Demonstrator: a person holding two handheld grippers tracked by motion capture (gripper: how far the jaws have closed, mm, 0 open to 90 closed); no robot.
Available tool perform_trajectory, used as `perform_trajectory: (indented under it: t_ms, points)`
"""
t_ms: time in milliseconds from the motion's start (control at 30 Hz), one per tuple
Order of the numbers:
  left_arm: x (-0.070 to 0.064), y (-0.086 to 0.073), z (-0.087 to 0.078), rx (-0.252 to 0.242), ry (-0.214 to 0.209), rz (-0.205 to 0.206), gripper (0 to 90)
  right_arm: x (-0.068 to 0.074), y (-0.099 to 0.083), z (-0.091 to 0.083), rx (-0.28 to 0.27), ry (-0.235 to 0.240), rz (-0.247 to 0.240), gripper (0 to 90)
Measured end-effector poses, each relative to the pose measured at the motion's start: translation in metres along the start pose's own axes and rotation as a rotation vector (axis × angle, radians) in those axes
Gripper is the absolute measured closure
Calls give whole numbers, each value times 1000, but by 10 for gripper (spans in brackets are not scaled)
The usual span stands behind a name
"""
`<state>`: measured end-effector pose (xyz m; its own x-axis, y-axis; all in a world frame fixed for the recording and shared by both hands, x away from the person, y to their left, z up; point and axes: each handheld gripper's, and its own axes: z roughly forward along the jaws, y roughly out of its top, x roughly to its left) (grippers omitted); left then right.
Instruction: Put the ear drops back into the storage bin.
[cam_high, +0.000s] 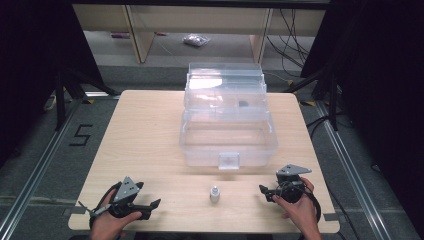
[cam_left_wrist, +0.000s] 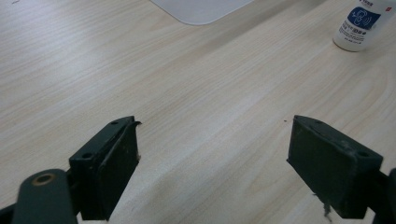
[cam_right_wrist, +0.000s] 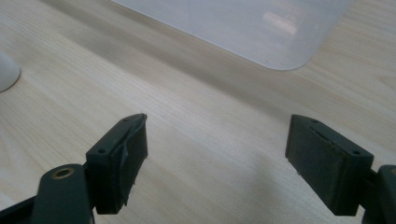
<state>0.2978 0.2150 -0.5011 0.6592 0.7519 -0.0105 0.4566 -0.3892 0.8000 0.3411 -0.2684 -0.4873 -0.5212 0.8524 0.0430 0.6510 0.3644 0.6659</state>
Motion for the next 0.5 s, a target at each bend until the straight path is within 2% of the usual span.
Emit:
perform_trajectory:
  t_ms: [33,67,133,167,267,300,333,400,467,500]
  points:
    - [-1,0,1,-15,0,-17,155,0,0,0,7,3,-15,218]
    - [0,0,0,0,-1,2,155,0,0,0,7,1,-34,218]
    - [0,0,0,-2,1,3,156,3,2,-1,19,7,-15,219]
    - [0,0,0,-2,0,5,158,4,3,-1,22,14,-58,226]
    - [-1,0,0,-9,3,-11,158,7,6,-3,34,23,-60,230]
    - [1,0,-1,7,3,8,158,11,9,-6,41,33,-57,235]
    - [0,0,0,2,5,6,158,11,9,-6,41,33,-57,235]
    - [1,0,-1,6,7,13,159,14,10,-5,20,31,-88,235]
    - [1,0,0,4,9,18,159,18,13,-8,57,48,-83,235]
    - [0,0,-1,6,12,9,160,22,13,-7,50,58,-87,235]
